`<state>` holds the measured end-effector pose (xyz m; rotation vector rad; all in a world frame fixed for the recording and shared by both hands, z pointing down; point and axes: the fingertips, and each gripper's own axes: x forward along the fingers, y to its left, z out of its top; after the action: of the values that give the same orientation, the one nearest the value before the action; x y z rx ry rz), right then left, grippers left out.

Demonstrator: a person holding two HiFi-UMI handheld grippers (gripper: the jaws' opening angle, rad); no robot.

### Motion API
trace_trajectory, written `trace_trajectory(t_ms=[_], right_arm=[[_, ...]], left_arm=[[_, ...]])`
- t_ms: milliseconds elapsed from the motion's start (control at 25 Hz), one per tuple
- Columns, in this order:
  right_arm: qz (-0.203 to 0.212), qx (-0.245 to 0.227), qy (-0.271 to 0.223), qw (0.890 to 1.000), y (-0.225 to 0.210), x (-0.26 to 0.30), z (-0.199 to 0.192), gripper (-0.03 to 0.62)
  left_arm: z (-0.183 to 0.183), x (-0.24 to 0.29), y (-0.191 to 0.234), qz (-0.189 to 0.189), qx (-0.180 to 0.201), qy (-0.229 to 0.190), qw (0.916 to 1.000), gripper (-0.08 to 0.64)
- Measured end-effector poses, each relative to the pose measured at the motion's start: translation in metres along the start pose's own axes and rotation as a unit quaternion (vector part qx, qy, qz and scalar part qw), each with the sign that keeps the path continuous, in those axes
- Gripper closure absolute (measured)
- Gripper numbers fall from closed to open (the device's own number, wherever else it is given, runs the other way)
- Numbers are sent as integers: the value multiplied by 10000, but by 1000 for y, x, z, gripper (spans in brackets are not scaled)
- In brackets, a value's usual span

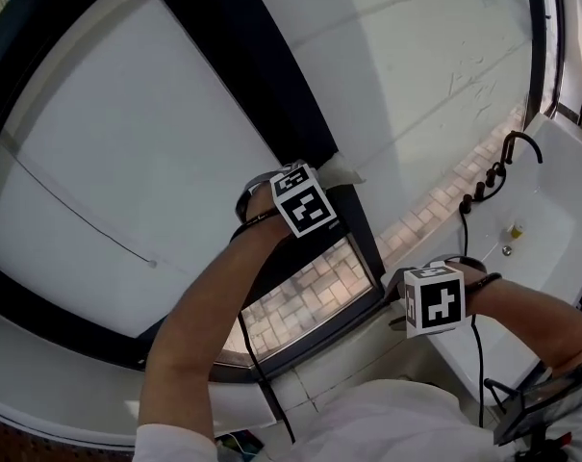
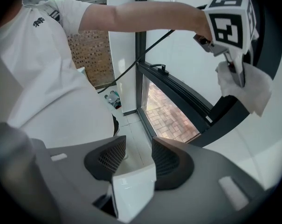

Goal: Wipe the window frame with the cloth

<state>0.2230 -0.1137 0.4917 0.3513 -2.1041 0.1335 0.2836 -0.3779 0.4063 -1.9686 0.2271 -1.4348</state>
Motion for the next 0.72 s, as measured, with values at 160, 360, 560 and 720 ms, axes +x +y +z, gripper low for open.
trace_trajectory(t_ms=[160,360,560,720], right_arm=[[-11,-75,16,10000,-2,3,3,416],[48,-90,-21,9999,4,9,4,416],[20,-81,-46,10000,-1,9,1,416],[-91,-155,28,9998,-13,5,1,416]], left_arm=[[7,-46,43,191,186,99,9996,468],[21,-107,93,382,328,209,9985,466],[38,-184,169,1215,601,351,9901,466],[38,-236,205,1203,296,528,9909,466]])
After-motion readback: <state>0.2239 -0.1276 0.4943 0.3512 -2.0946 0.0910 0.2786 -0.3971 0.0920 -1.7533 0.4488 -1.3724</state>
